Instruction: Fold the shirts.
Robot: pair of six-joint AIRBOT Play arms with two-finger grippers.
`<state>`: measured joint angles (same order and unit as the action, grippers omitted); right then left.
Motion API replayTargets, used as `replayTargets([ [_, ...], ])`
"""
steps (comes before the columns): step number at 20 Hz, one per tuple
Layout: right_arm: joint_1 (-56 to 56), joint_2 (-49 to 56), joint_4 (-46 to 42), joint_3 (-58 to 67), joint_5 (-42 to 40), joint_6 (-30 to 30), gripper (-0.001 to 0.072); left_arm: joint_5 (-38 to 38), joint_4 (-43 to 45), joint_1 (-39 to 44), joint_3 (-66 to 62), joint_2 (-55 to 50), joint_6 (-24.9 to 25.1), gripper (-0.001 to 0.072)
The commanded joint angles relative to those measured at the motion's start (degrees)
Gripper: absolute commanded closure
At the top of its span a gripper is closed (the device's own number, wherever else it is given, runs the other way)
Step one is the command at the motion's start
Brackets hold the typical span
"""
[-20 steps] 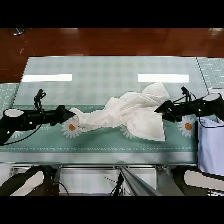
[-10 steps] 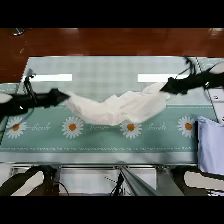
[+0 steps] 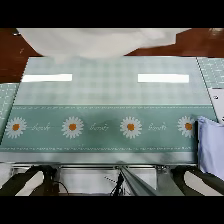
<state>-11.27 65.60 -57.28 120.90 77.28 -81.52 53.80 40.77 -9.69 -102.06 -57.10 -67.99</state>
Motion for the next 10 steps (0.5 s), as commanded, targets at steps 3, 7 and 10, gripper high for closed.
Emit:
replayTargets([
  [3,-0.04,-20.00,-7.96,-6.01,0.00,0.57,0.0684,2.80,28.85,-0.04,-10.08,13.66,-13.16,0.0685],
  [7,-0.04,-27.63,-12.17,-6.51,3.32,-0.92,0.0684,16.76,36.57,-0.04,-10.05,22.01,-13.84,0.0685],
  [10,-0.04,-29.53,-16.04,-6.54,9.73,-2.78,0.0684,32.79,38.34,-0.04,-8.90,22.99,-16.41,0.0685],
])
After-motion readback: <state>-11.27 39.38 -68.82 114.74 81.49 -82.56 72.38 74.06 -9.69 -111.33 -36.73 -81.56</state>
